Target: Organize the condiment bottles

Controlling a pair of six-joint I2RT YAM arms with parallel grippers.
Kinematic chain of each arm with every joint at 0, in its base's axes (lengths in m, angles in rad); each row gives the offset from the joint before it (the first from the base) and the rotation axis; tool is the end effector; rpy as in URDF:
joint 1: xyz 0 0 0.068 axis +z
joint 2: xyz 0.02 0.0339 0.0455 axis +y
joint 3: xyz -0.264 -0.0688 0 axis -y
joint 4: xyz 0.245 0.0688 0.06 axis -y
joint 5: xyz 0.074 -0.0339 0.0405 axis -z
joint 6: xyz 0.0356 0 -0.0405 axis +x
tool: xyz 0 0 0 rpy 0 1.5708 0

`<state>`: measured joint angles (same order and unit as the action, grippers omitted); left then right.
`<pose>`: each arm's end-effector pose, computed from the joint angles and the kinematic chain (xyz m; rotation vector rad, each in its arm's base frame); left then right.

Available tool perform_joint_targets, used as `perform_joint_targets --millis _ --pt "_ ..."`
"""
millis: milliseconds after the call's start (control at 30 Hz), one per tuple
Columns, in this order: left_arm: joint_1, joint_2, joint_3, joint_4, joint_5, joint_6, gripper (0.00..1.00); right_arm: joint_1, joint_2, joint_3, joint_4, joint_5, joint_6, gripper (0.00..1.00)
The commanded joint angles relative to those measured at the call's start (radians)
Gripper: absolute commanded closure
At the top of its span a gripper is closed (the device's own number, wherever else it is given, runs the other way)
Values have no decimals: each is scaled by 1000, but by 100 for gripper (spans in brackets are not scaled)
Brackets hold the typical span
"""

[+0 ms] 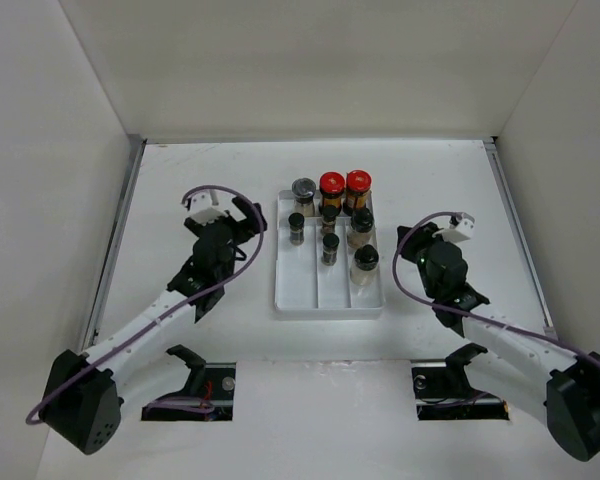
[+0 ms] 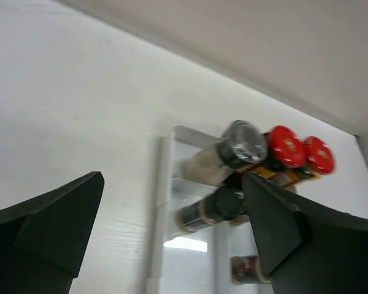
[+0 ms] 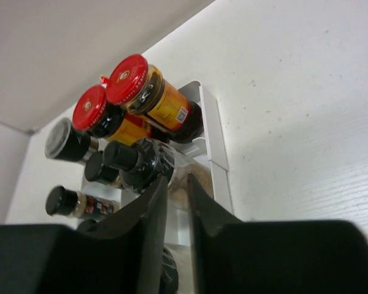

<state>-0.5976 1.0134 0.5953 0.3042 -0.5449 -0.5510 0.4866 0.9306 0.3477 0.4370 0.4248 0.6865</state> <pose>0.2025 -0.1155 0.2810 -0.3692 1.6435 -0.4087 0.1882 0.0830 0.2250 0.4849 1.6606 0.5076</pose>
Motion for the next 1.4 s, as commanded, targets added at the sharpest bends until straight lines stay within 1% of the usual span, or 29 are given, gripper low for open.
perform_joint_targets --millis 0,67,100,200,267,300,433,600,800,967,1100,1367 --pt "98 -51 -98 -111 66 -134 0 -16 17 5 51 -18 21 81" --pt "164 -65 -143 -145 126 -173 0 -18 30 5 51 -8 21 82" --pt "192 -65 -159 -164 141 -188 0 -21 36 7 51 -3 21 80" --pt "262 -61 -199 -232 146 -228 0 -24 59 5 65 25 10 59" --pt "302 -55 -229 -246 155 -248 0 -24 65 -3 71 66 -7 42" --pt "313 -56 -242 -243 161 -256 0 -26 65 -6 78 83 -21 37" --pt "298 -55 -258 -215 164 -274 0 -36 70 -6 85 80 -54 25" --pt "256 36 -220 -211 180 -288 0 -58 48 -32 106 92 -88 23" --pt "247 79 -241 -159 181 -306 0 -56 68 -39 111 78 -99 22" --pt "255 44 -276 -96 184 -288 0 -53 94 -38 135 92 -111 22" --pt "256 21 -288 -83 162 -280 0 -53 85 -47 151 109 -117 22" --pt "239 79 -261 -80 151 -273 0 -50 96 -41 149 120 -107 25"
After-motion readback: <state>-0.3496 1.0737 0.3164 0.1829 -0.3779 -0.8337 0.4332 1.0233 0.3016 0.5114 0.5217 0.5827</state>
